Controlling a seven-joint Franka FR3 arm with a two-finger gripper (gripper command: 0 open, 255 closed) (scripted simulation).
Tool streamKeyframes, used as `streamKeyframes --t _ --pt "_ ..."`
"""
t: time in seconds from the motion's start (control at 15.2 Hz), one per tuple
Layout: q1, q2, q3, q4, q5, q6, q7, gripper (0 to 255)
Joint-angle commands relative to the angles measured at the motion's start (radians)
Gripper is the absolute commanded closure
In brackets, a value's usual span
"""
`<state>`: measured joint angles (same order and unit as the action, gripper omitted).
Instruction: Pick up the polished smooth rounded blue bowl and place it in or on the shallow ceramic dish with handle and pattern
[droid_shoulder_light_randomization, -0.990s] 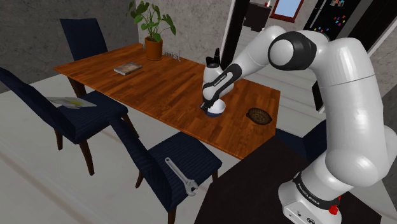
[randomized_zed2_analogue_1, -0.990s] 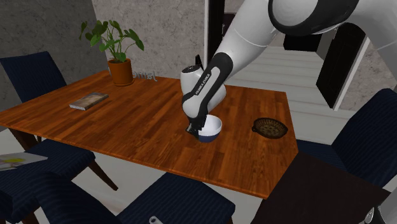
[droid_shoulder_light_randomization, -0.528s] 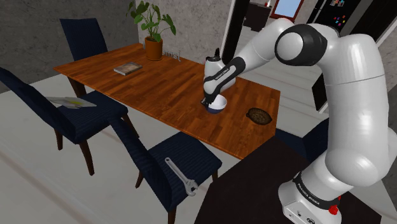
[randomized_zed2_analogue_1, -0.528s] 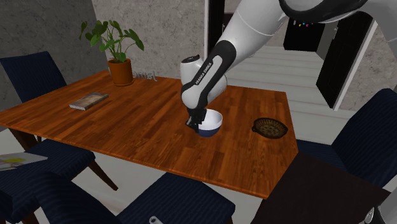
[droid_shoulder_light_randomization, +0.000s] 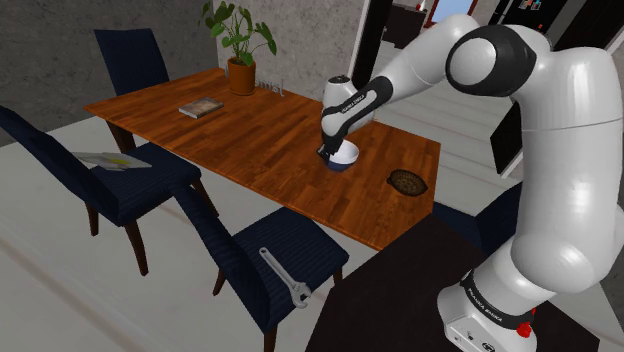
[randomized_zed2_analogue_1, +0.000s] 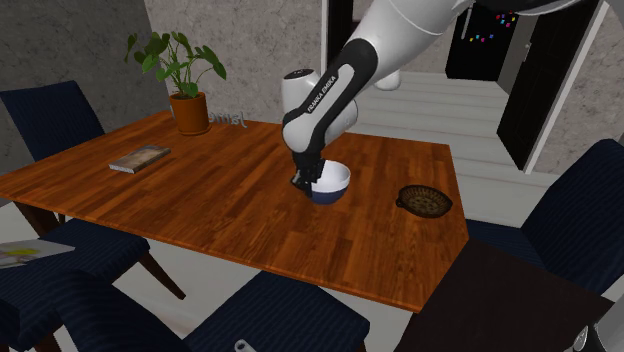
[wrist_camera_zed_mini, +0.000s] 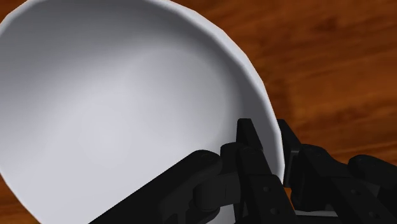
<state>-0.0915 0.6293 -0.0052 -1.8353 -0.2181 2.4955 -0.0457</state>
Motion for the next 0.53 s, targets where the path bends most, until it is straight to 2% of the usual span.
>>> streamKeyframes --t 0.0,0.33,0.46 --pt "-0.001 -0.026 0.002 -0.008 0.003 -0.017 -0.004 255" --pt "-0.004 -0.075 0.007 -0.012 0.01 -0.062 -0.014 255" --pt "-0.033 -0.114 0.001 -0.076 0.01 -0.032 -0.046 255"
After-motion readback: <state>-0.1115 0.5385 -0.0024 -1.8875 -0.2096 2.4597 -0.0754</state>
